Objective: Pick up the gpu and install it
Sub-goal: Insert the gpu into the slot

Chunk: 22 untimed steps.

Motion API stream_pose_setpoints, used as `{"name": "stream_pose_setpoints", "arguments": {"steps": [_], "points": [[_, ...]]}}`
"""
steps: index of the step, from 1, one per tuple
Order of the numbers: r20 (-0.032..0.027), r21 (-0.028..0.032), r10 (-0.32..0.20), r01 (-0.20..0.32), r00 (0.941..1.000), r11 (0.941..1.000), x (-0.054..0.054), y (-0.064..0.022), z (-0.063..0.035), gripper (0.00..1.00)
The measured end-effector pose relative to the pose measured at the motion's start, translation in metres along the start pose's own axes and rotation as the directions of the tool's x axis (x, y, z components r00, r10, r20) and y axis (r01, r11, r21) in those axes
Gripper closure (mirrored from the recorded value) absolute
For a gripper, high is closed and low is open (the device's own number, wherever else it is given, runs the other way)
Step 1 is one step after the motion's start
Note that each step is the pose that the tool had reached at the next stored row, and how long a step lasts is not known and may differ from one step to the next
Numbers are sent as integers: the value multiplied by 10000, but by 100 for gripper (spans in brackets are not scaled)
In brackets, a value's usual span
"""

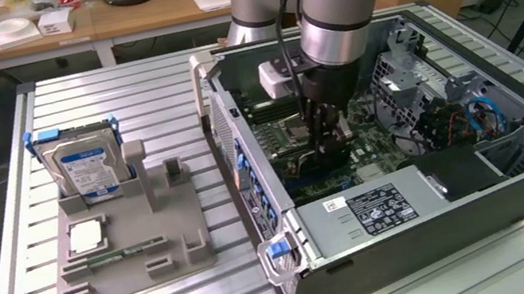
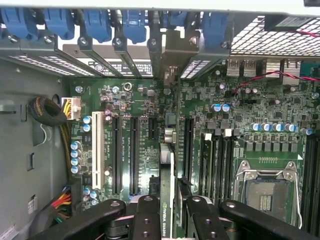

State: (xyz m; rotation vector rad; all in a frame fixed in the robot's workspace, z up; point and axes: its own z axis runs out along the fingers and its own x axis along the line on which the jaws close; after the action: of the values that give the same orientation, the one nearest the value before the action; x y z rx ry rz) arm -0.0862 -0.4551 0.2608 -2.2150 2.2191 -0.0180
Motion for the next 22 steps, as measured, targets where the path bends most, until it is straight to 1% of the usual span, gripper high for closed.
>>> {"name": "stream_pose_setpoints", "arguments": {"steps": [2, 3, 5, 9, 10, 12, 13, 16, 22], "points": [[-2, 2, -1, 1, 10000, 10000, 1, 0, 16, 75], [10, 9, -2, 2, 10000, 10000, -1, -1, 30, 75], [3, 1, -1, 1, 10000, 10000, -1, 1, 45, 75], [6, 3, 1, -1, 10000, 10000, -1, 2, 48, 75], [27, 6, 4, -4, 10000, 10000, -3, 3, 55, 75], [15, 8, 4, -4, 10000, 10000, -2, 3, 52, 74], [5, 3, 3, -3, 10000, 10000, -1, 2, 45, 68], [6, 4, 1, -1, 10000, 10000, -1, 1, -16, 68], [6, 3, 1, -1, 10000, 10000, 0, -2, -206, 68]]}}
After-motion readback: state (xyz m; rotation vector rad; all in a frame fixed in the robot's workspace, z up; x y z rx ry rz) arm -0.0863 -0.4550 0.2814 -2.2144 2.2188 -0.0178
